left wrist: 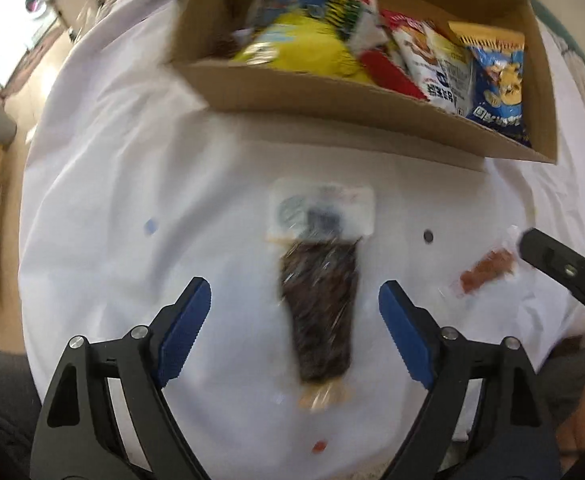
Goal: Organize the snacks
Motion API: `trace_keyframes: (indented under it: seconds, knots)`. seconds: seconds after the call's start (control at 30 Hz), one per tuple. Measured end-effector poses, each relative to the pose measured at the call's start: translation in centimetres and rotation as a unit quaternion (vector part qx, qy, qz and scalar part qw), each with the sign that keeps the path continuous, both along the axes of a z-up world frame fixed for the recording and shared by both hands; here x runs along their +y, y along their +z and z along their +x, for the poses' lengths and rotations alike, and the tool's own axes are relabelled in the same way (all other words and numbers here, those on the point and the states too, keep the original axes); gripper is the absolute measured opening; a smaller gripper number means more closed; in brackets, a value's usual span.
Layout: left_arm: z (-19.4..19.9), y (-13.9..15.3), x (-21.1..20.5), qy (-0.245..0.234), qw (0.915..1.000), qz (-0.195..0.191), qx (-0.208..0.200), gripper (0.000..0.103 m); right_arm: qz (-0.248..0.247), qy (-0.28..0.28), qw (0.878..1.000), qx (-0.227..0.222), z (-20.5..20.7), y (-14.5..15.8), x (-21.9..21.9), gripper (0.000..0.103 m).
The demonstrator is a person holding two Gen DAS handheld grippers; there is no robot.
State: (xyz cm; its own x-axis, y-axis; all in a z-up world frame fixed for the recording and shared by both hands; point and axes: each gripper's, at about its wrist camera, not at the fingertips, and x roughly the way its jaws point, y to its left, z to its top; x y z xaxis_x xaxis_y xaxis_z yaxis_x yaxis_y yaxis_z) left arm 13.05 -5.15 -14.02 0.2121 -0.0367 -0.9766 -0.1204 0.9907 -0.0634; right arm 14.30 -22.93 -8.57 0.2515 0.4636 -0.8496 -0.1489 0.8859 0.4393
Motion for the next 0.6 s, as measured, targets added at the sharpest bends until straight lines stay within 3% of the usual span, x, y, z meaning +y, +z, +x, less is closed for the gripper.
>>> trace_keyframes:
  seconds: [0.13, 0.23, 0.3, 0.33, 0.5, 0.6]
  knots:
    - [2.0, -2.8, -2.3, -0.014, 0.9991, 0.033, 0.023, 0.084, 0.003, -0.021, 1.0, -0.005, 0.2, 0.3, -1.3, 0.001]
    - [2.8, -3.6, -2.4, -0.008, 0.999, 0.042, 0.012, 0.083, 0.004, -0.026, 1.0, -0.002, 0.2, 0.2, -1.8, 0.001]
    - [2.8, -3.3, -2.2, -0.009, 0.9991, 0.042, 0.001, 0.064, 0.004, -0.025, 1.0, -0.002, 0.2, 0.1, -2.0, 0.001]
    - [3.0, -3.2, -2.1, -0.011, 0.9991, 0.041, -0.001, 0.06, 0.004, -0.024, 1.0, -0.002, 0.2, 0.1, -2.0, 0.001]
    - [2.5, -1.5, -0.3, -0.004, 0.9999, 0.015, -0.005, 0.057, 0.017, -0.019, 1.0, -0.01, 0.1, 0.8, -1.9, 0.001]
    - [1.3, 0.5, 0.8, 0.003, 0.9996, 0.008, -0.029, 0.057, 0.03, -0.016, 0.999, -0.02, -0.1, 1.5, -1.9, 0.001]
